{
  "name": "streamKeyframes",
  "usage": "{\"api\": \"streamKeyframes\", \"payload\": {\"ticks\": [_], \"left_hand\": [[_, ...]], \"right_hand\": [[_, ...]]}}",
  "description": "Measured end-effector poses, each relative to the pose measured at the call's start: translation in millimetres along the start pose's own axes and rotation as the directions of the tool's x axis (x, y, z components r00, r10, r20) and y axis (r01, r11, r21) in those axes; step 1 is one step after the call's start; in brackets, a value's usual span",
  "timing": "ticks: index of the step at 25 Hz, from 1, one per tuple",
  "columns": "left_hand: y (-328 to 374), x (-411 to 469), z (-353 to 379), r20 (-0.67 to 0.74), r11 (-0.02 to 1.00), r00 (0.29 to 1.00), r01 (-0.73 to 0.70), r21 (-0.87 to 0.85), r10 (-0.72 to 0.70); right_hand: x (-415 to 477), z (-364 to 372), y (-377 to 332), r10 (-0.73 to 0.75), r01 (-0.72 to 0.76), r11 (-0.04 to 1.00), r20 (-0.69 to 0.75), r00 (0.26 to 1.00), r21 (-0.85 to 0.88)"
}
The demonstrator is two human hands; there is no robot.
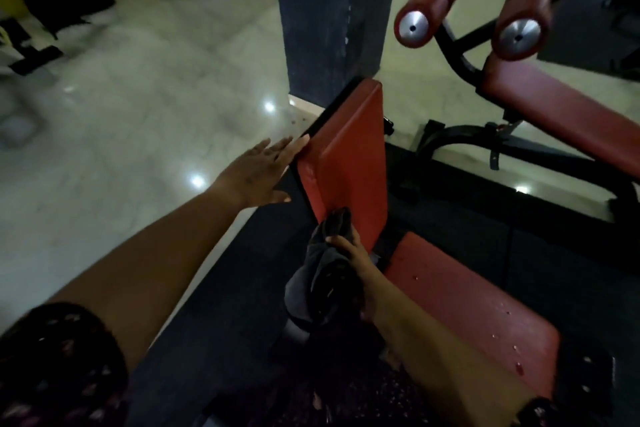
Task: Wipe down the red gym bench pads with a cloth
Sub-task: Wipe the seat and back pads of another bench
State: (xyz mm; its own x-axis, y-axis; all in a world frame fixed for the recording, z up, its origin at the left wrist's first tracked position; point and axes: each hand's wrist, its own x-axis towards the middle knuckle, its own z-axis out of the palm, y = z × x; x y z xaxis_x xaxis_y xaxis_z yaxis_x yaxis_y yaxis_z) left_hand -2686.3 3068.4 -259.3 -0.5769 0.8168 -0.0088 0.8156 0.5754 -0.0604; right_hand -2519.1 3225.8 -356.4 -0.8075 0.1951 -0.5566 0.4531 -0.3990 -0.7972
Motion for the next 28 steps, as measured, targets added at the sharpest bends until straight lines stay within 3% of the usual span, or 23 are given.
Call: {"api": "streamKeyframes", "payload": {"ticks": [6, 9, 13, 16, 17, 18, 19, 21, 23, 25, 28], "left_hand": [[8, -5, 2, -0.009, 0.998, 0.999, 0.05, -0.036, -0.05], [11, -8, 1, -0.047, 0.991, 0.996, 0.074, -0.113, -0.079], [45, -7, 6, -0.212, 0.942, 0.951, 0.158, -0.298, -0.226], [67, 4, 12, -0.176, 0.811, 0.895, 0.268, -0.519, -0.409], [68, 6, 13, -0.125, 0.784, 0.891, 0.309, -0.539, -0.437], [68, 8, 15, -0.097, 0.777, 0.889, 0.333, -0.535, -0.448], [67, 8, 17, -0.106, 0.789, 0.885, 0.344, -0.509, -0.454], [70, 9, 15, -0.173, 0.847, 0.887, 0.327, -0.42, -0.428], [74, 10, 15, -0.205, 0.858, 0.882, 0.319, -0.402, -0.424], [77, 13, 13, -0.159, 0.84, 0.876, 0.363, -0.402, -0.455], [77, 21, 7, -0.199, 0.875, 0.876, 0.368, -0.315, -0.44]], "right_hand": [[-20, 15, -56, -0.095, 0.097, 0.98, 0.019, 0.995, -0.173], [-30, 17, -76, -0.244, 0.251, 0.941, 0.057, 0.968, -0.227], [-32, 11, -101, -0.399, 0.386, 0.704, 0.117, 0.909, -0.597], [-37, 11, -126, -0.567, 0.421, 0.649, -0.035, 0.823, -0.634], [-37, 9, -138, -0.653, 0.424, 0.561, -0.066, 0.754, -0.711], [-37, 7, -150, -0.721, 0.373, 0.395, -0.031, 0.693, -0.84], [-34, 6, -161, -0.752, 0.295, 0.163, 0.075, 0.655, -0.942], [-20, 7, -174, -0.651, 0.188, -0.3, 0.345, 0.676, -0.935], [-3, 8, -168, -0.517, 0.178, -0.569, 0.518, 0.682, -0.803], [13, 3, -169, -0.523, 0.138, -0.633, 0.552, 0.65, -0.762], [28, -11, -189, -0.584, 0.045, -0.613, 0.491, 0.646, -0.789]]}}
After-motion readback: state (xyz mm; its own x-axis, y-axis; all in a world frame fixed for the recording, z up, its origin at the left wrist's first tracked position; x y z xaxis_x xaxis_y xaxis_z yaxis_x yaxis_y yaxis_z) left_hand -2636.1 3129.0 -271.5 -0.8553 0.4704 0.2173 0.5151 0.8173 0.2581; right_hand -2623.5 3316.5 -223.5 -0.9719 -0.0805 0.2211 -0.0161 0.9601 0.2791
